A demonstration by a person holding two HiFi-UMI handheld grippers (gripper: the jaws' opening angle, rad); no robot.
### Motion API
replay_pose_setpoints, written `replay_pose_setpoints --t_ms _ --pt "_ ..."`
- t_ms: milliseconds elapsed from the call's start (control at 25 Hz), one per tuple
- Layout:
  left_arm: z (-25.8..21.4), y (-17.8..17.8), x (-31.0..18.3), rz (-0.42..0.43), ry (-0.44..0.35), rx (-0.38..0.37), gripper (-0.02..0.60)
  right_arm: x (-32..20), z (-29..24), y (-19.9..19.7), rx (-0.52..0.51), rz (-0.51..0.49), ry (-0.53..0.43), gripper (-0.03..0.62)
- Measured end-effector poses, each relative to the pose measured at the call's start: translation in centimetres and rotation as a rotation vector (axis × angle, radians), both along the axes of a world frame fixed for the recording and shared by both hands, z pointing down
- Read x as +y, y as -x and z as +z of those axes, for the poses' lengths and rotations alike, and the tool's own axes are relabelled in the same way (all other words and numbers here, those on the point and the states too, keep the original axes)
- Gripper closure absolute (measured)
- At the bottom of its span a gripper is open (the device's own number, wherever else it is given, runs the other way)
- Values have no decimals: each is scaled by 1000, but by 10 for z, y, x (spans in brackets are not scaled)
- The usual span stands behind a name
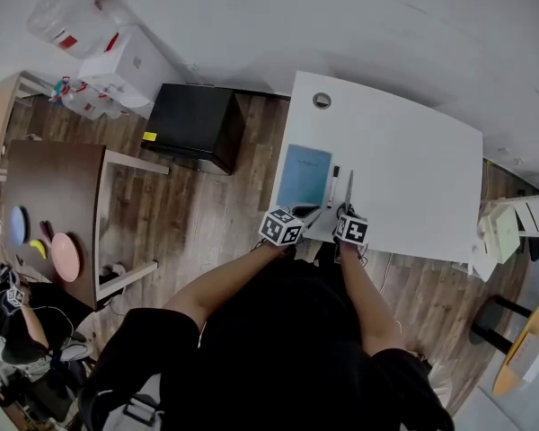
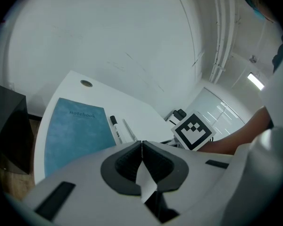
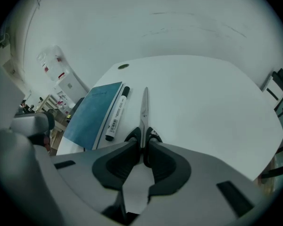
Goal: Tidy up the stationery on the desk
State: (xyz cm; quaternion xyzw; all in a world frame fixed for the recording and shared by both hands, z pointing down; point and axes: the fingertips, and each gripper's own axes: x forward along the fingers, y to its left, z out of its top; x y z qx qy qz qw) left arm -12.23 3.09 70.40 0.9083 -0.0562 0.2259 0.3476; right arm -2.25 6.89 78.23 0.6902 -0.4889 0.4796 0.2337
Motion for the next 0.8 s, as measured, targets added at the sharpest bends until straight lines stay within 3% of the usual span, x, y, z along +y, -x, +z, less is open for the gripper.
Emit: replay_pose_setpoints --t_ms 400,600,800 --pt "-4 3 4 33 -2 4 562 -6 -1 -5 -24 56 -11 502" --pt "-2 4 -7 30 2 -8 561 -7 0 -4 -21 18 3 500" --pt "-10 -2 -19 5 -24 2 561 -11 -27 -7 -86 139 -117 497"
